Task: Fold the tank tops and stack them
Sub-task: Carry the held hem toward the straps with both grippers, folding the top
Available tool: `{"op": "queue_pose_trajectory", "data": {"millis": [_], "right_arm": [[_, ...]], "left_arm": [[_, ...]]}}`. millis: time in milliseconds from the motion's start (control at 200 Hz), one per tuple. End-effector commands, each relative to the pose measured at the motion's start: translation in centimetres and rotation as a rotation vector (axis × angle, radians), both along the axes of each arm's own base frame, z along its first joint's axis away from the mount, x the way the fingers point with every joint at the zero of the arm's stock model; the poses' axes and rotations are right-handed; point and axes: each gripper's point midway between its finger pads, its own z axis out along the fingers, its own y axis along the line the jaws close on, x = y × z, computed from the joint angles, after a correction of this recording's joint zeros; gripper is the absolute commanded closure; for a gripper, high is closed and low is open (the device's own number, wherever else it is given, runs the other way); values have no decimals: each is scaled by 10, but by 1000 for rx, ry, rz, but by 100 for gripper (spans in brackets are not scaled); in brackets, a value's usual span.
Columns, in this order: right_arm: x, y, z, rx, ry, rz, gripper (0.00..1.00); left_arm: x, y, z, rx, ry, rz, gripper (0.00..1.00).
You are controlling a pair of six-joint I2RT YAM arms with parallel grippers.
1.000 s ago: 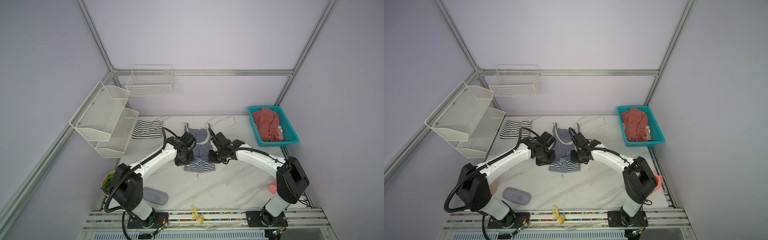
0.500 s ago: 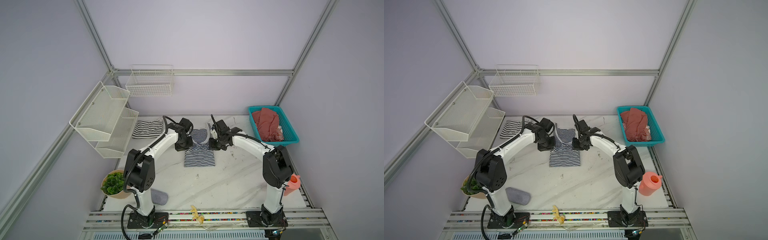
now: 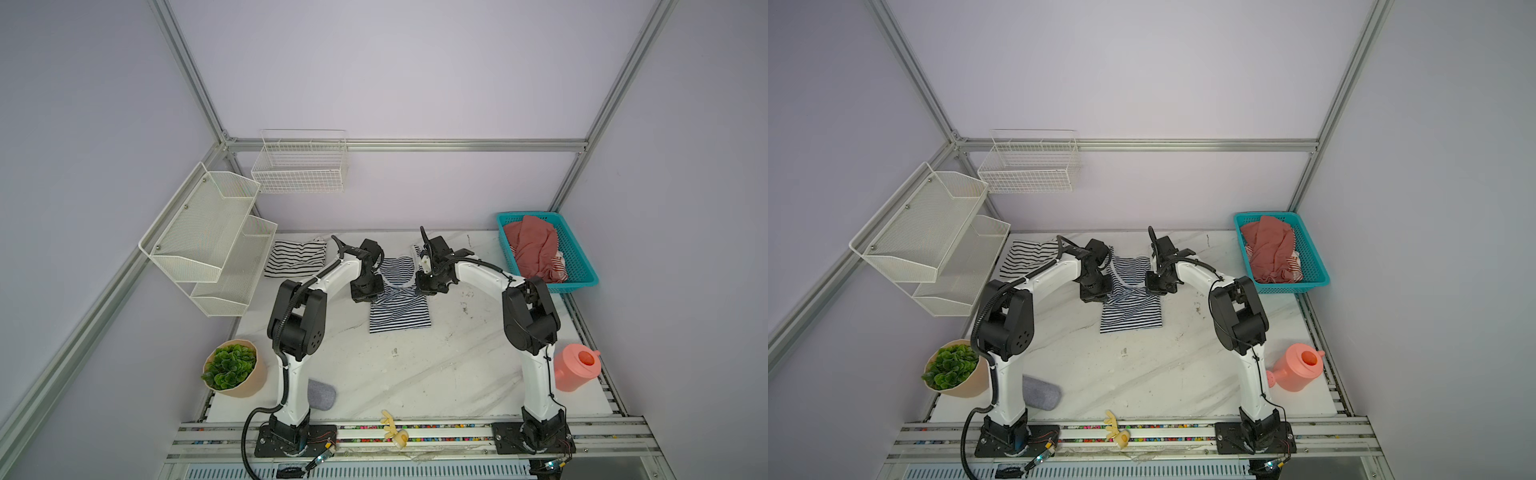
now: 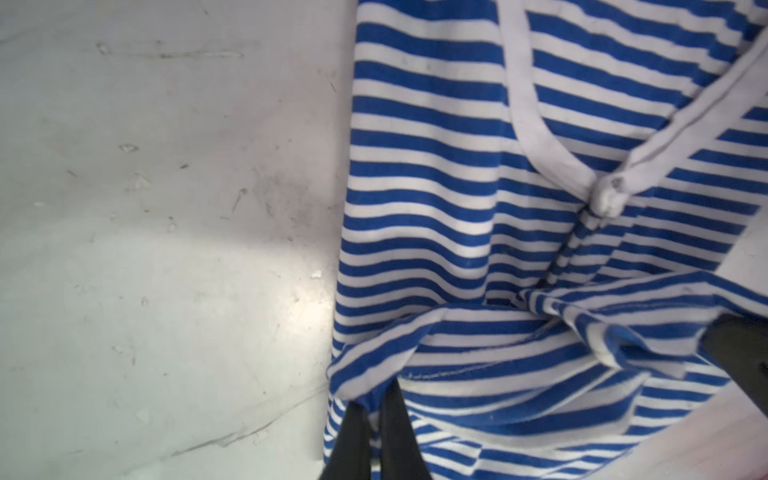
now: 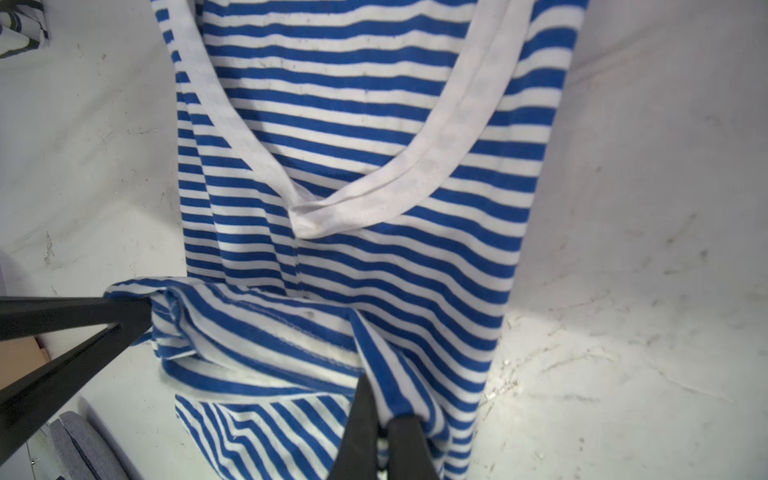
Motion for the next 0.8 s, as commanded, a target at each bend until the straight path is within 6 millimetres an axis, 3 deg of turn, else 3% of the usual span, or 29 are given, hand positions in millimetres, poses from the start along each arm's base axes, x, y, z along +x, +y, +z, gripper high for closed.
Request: {"op": "queue_pose_trajectory", "data": {"millis": [0, 80, 315, 600, 795], "right_arm": [[15, -3, 5, 18, -23, 4, 95], [22, -4, 5, 25, -28, -4, 100], [32, -9, 7, 56, -31, -30, 100], [45, -9, 41, 107, -104, -59, 100], [57, -9, 30, 131, -80, -65, 100]], "left_arm": [[42, -9, 40, -71, -143, 20, 94], [50, -8, 41, -77, -152, 25, 94], [64, -11, 52, -106, -186, 31, 97], [76, -20, 84, -162, -260, 10, 100], [88, -14, 68, -157, -240, 32, 94]]}}
